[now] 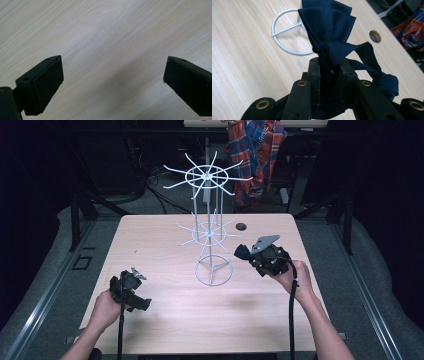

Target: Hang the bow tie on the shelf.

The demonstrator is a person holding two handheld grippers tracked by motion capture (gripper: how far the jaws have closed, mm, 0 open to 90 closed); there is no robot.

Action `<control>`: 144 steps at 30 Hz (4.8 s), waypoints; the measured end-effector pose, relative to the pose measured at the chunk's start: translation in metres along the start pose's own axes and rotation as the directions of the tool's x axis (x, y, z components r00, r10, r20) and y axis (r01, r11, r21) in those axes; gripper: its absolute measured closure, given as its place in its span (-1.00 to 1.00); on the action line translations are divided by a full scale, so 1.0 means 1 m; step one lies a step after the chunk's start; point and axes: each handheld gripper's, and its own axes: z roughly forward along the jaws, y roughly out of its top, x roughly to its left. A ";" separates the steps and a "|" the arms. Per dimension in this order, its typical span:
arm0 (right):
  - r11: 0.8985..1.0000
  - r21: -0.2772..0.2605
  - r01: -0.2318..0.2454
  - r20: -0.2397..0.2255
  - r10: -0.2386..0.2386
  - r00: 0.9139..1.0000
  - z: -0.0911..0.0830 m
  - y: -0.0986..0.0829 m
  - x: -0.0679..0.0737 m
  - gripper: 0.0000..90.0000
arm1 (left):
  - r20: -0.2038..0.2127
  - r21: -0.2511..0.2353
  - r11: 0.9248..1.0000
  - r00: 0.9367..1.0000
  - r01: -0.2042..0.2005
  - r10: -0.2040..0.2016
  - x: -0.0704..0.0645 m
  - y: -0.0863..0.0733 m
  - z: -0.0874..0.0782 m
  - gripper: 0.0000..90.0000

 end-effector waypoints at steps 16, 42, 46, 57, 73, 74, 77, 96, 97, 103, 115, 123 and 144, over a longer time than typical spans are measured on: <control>0.998 -0.027 0.060 0.049 -0.059 0.997 -0.007 0.018 0.001 0.66 | 0.004 0.000 1.000 1.000 -0.002 0.002 0.000 0.000 0.000 -0.94; 0.987 -0.124 0.100 0.065 -0.093 0.994 -0.025 0.044 -0.001 0.66 | 0.004 0.003 1.000 1.000 -0.002 0.002 0.000 -0.001 0.000 -0.94; 0.987 -0.128 0.094 0.035 -0.091 0.995 -0.019 0.044 -0.003 0.66 | 0.006 0.007 1.000 1.000 -0.004 0.004 0.000 -0.001 0.001 -0.94; 0.990 -0.129 0.055 -0.053 -0.062 0.997 0.000 0.032 -0.009 0.66 | 0.018 0.002 1.000 1.000 0.002 -0.003 0.001 0.000 0.001 -0.96; 0.990 -0.144 -0.007 -0.154 -0.016 0.988 0.019 0.024 -0.017 0.64 | 0.017 0.008 1.000 1.000 -0.004 0.004 0.001 -0.001 0.001 -0.95; 0.990 -0.144 -0.007 -0.154 -0.016 0.988 0.019 0.024 -0.017 0.64 | 0.016 0.008 1.000 1.000 -0.004 0.004 0.001 -0.001 0.001 -0.95; 0.991 -0.128 -0.023 -0.153 0.003 0.988 0.028 0.023 -0.016 0.63 | 0.018 0.010 1.000 1.000 -0.003 0.003 0.001 -0.001 0.001 -0.95; 0.971 -0.168 -0.170 -0.140 0.147 0.979 0.041 0.022 -0.016 0.49 | 0.022 0.017 1.000 1.000 -0.008 0.007 0.000 -0.001 0.002 -0.95; 0.969 -0.176 -0.175 -0.140 0.151 0.978 0.040 0.022 -0.017 0.51 | 0.022 0.016 1.000 1.000 -0.008 0.007 0.000 -0.001 0.002 -0.95; 0.950 -0.237 -0.202 -0.094 0.184 0.978 0.032 0.024 -0.014 0.71 | 0.023 0.021 1.000 1.000 -0.010 0.010 -0.001 -0.001 0.002 -0.94; 0.942 -0.232 -0.243 -0.033 0.242 0.970 0.033 0.034 -0.007 0.94 | 0.033 0.016 1.000 0.999 -0.004 0.004 0.000 -0.001 0.004 -0.96; 0.946 -0.232 -0.229 -0.029 0.228 0.973 0.037 0.043 -0.002 0.96 | 0.031 0.018 1.000 0.999 -0.008 0.007 0.001 -0.002 0.002 -0.96; 0.954 -0.220 -0.205 -0.049 0.199 0.979 0.042 0.049 0.000 0.82 | 0.043 -0.015 1.000 0.999 0.020 -0.019 0.002 -0.002 0.000 -0.95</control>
